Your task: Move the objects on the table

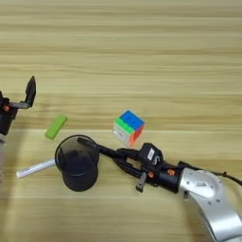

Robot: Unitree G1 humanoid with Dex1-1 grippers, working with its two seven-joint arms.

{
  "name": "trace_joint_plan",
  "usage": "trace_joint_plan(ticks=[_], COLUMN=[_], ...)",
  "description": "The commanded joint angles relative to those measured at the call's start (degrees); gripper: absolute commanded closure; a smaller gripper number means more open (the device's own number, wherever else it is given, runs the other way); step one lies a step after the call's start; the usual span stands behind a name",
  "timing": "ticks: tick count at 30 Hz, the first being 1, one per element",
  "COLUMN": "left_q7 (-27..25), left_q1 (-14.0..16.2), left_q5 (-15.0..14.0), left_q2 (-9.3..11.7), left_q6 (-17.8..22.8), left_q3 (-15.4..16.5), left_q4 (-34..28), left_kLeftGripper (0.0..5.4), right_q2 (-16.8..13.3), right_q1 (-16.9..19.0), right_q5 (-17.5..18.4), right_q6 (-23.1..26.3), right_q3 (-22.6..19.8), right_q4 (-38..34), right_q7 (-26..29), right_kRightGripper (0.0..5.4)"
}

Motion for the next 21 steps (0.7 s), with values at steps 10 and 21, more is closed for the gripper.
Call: trace_joint_plan(ticks=[10,21], left_q7=[-0.04,-0.08], left_q1=[-1.04,-1.02], left_q5=[0.49,0.47], left_q2=[0.15,0.16], left_q6=[-0.81,-0.9], left_q3=[0.07,0.11], left_q4=[1.02,1.08], left_kLeftGripper=[0.0,0.0], right_q2=[0.92,1.29], right_q1=[-1.33,-1.82], right_q5=[-2.47,-2.34], right_q6=[3.3,2.75], right_q3=[0.39,0.36], right_q4=[5.26,6.24], right_q7=[-2.61,-2.87], right_kRightGripper=[4.37,4.19])
